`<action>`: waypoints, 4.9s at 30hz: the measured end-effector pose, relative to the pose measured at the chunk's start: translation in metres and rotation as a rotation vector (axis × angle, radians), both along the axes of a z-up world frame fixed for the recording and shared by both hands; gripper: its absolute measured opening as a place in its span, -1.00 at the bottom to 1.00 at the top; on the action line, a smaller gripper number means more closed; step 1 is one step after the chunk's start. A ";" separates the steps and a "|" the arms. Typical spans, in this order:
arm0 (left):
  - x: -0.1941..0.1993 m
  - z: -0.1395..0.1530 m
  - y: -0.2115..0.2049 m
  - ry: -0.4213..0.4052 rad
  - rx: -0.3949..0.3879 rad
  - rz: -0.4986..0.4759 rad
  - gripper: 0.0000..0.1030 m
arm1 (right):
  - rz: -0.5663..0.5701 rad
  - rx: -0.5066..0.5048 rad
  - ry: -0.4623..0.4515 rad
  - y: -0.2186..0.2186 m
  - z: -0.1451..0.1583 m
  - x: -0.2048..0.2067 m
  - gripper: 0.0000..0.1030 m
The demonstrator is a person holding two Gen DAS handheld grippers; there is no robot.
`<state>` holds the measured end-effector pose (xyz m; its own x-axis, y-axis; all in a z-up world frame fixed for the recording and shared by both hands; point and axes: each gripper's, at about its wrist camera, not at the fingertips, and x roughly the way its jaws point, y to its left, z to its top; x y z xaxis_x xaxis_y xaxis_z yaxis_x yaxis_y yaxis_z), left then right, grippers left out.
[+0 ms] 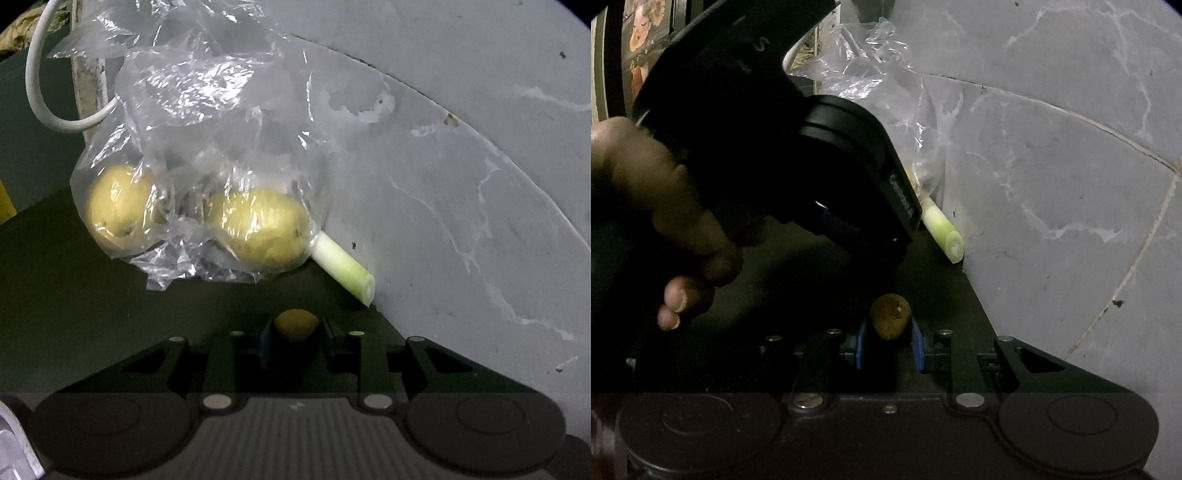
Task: Organize fruits
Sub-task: 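Lift and carry both small brown fruits over the metal tray, then lower both small brown fruits into the tray and open both tools, then lift both open tools up and away from the tray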
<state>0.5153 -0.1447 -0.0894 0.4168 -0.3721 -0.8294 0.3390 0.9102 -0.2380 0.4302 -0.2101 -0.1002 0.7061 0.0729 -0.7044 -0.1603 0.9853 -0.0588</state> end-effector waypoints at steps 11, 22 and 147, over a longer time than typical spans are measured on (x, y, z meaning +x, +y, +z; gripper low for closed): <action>-0.008 0.003 -0.006 -0.019 0.007 -0.014 -0.41 | 0.002 0.000 0.002 0.000 0.001 0.001 -0.48; -0.026 0.020 0.021 -0.033 0.010 -0.020 -0.41 | 0.035 0.008 -0.007 0.007 0.006 -0.001 -0.48; -0.204 0.070 0.278 0.081 0.048 0.664 0.17 | 0.180 0.099 0.099 0.154 0.056 -0.049 0.09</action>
